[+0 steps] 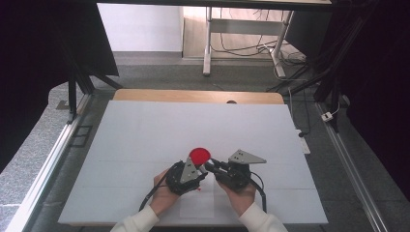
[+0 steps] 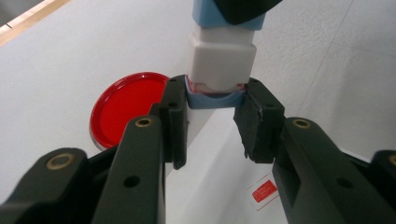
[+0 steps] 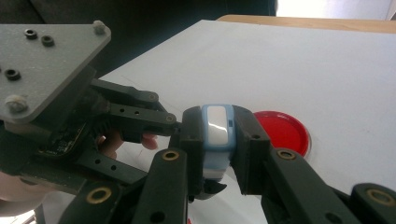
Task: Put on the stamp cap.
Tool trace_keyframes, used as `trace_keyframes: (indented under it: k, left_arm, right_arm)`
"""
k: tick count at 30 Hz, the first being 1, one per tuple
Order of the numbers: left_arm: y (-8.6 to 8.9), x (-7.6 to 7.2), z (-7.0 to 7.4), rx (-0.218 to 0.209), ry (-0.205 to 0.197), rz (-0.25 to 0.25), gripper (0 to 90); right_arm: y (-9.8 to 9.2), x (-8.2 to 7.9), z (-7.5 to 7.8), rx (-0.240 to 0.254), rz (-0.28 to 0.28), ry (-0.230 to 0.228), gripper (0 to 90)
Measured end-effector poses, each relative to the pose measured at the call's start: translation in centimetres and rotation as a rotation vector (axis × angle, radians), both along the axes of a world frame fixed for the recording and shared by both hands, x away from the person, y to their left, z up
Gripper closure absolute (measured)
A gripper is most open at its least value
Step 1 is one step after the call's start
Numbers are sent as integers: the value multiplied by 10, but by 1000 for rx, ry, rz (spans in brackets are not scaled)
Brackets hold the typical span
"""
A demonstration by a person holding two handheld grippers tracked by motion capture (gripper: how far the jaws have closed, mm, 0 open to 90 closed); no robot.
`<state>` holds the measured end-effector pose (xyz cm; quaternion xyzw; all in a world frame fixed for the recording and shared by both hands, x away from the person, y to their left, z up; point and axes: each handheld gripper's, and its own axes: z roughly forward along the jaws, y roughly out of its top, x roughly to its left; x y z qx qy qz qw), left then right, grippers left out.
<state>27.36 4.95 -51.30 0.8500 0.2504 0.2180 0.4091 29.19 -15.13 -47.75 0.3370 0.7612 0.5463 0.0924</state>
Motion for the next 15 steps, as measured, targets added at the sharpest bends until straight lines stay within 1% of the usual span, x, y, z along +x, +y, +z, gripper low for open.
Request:
trace_keyframes:
  k: [2, 9, 15]
  left_arm:
    - [0, 0, 0, 7, 0, -2, 645]
    - [0, 0, 0, 10, -4, 3, 646]
    - [-1, -2, 0, 29, -21, 2, 650]
  right_arm:
    - [1, 0, 0, 0, -2, 4, 752]
    - [1, 0, -1, 0, -2, 8, 752]
    - [1, 2, -1, 0, 9, 23, 752]
